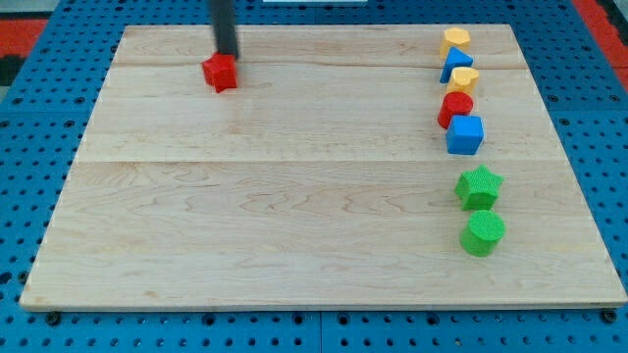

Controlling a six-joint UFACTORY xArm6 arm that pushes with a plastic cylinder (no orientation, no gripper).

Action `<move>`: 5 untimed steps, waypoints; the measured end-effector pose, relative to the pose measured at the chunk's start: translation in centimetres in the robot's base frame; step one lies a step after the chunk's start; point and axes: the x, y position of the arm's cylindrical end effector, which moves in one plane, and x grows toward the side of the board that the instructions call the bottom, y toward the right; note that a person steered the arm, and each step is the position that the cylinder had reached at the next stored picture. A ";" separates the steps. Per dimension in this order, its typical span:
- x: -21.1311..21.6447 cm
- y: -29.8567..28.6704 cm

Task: Push the red star below the blue cube

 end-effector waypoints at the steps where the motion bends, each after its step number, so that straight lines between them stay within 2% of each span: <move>1: 7.2 -3.0; 2: 8.0 1.1; 3: 2.8 -5.4; 4: 0.6 -0.7; 5: 5.8 7.0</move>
